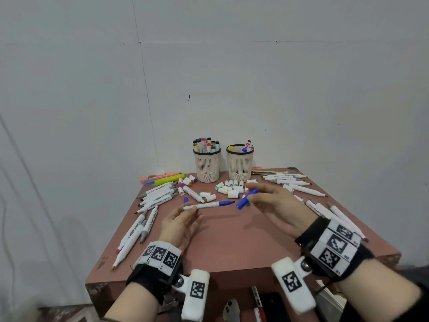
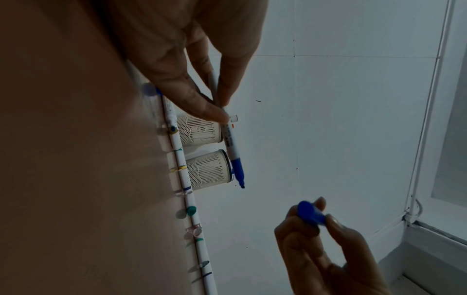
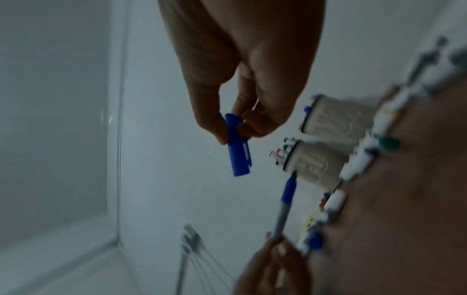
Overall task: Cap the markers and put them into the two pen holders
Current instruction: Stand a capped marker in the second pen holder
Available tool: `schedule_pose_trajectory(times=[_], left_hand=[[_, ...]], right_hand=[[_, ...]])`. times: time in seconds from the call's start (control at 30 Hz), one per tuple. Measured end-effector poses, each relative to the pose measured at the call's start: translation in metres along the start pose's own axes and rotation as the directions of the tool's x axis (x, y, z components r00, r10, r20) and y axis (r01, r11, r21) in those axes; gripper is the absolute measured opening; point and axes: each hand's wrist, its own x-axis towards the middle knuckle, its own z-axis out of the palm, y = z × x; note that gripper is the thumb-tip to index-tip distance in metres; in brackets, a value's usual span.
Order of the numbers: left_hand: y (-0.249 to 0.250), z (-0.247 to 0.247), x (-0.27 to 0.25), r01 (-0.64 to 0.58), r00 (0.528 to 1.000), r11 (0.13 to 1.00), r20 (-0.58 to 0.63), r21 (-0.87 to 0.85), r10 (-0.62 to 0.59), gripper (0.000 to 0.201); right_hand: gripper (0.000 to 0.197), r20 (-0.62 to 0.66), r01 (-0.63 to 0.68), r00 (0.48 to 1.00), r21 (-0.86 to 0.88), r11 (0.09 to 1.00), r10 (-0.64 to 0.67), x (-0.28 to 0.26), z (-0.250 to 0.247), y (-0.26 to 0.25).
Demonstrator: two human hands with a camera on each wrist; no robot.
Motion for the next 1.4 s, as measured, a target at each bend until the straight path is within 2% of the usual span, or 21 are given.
schedule_pose_trajectory(times=[0.07,0.2,0.33,0.43,0.63,0.9,1.4], left_hand=[[-0.001,-0.001,0.0,-0.007,1.0,1.0,0.006,-0.003,0.007,0.011],[-0.002,-0.003,0.003,-0.025,1.0,1.0,-0.001,0.008,0.025,0.01],[-0.002,-0.004,0.005,-0.042,0.999,0.999,0.008,0.002,0.042,0.01],[-0.003,-0.006,0.009,-0.065,0.998,0.998,0.012,0.004,0.065,0.01],[-0.005,-0.009,0.012,-0.103,0.995,0.995,0.014,0.017,0.103,0.009],[-0.005,-0.01,0.011,-0.129,0.991,0.991,0.044,0.019,0.128,0.008],[-0.003,-0.009,0.007,-0.125,0.99,0.992,0.067,-0.005,0.125,0.01]], right_hand=[[0.021,-0.035,-0.001,0.999,0.182,0.983,0.007,-0.002,0.003,0.008],[0.014,-0.214,0.114,0.977,0.428,0.897,-0.022,0.002,0.009,0.023],[0.015,-0.332,0.171,0.943,0.546,0.82,0.025,0.009,0.008,0.036],[0.011,-0.371,0.185,0.928,0.553,0.812,0.042,0.015,0.008,0.046],[0.014,-0.365,0.235,0.93,0.519,0.822,-0.035,0.022,0.002,0.06],[0.011,-0.327,0.155,0.945,0.442,0.883,-0.002,0.02,0.002,0.061],[0.01,-0.251,0.117,0.968,0.422,0.899,-0.008,0.015,0.005,0.057]])
